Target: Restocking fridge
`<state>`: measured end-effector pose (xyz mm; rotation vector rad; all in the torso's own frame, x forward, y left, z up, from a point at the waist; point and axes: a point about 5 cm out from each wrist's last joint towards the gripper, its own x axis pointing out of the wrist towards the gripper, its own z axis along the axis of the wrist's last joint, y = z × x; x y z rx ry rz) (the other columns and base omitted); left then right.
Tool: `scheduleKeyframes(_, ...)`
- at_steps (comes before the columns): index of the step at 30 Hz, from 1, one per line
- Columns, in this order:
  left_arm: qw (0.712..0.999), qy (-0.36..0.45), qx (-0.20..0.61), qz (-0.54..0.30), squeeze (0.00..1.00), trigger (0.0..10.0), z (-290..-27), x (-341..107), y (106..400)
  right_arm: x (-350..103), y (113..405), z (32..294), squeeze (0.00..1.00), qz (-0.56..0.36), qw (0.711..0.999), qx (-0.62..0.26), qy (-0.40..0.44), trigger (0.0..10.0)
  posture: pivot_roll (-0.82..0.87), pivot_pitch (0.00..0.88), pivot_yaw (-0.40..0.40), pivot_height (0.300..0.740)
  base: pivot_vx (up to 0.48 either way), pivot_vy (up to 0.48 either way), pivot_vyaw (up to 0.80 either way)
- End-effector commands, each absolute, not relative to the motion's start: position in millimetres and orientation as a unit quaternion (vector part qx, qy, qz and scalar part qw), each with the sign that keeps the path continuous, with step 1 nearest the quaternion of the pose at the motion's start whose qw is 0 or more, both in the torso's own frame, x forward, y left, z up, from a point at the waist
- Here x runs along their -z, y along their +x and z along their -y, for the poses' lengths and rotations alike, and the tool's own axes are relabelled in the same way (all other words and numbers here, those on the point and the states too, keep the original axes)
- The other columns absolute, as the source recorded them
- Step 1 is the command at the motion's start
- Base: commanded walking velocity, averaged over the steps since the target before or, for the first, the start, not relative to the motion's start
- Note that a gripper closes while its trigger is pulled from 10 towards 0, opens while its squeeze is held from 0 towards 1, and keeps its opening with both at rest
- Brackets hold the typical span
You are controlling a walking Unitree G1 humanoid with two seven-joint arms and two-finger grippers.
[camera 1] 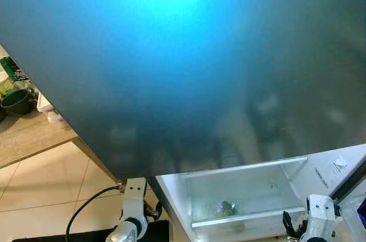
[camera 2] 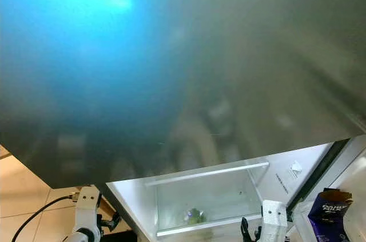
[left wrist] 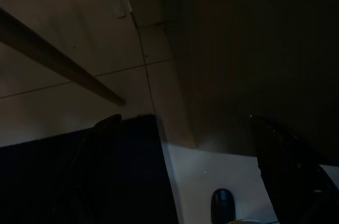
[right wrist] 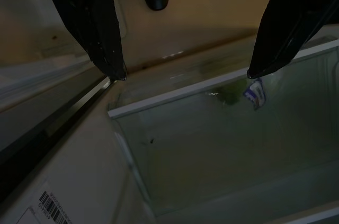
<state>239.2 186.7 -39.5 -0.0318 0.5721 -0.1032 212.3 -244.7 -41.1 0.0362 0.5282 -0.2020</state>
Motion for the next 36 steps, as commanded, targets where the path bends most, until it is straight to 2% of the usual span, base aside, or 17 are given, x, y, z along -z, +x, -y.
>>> scheduleKeyframes(1, 0.955, -0.019, 0.05, -0.291, 0.0, 10.0, -187.4, 41.9, 236.5, 46.4, 206.4, 240.5, 0.0, -0.275, 0.957, 0.09, 0.012, 10.0, -0.09, 0.099, 0.115, 0.73, 0.0, 0.0, 0.0)
scheduleKeyframes(12, 0.953, -0.021, 0.052, -0.299, 0.0, 10.0, -185.4, 45.1, 233.0, 46.2, 205.9, 243.3, 0.0, -0.28, 0.956, 0.085, -0.003, 10.0, -0.1, 0.091, 0.108, 0.73, -0.136, 0.0, 0.0)
scheduleKeyframes(36, 0.953, -0.024, 0.053, -0.296, 0.0, 10.0, -183.3, 45.2, 232.6, 43.5, 209.0, 243.4, 0.0, -0.274, 0.959, 0.075, -0.016, 10.0, -0.1, 0.087, 0.102, 0.73, -0.316, 0.0, 0.0)
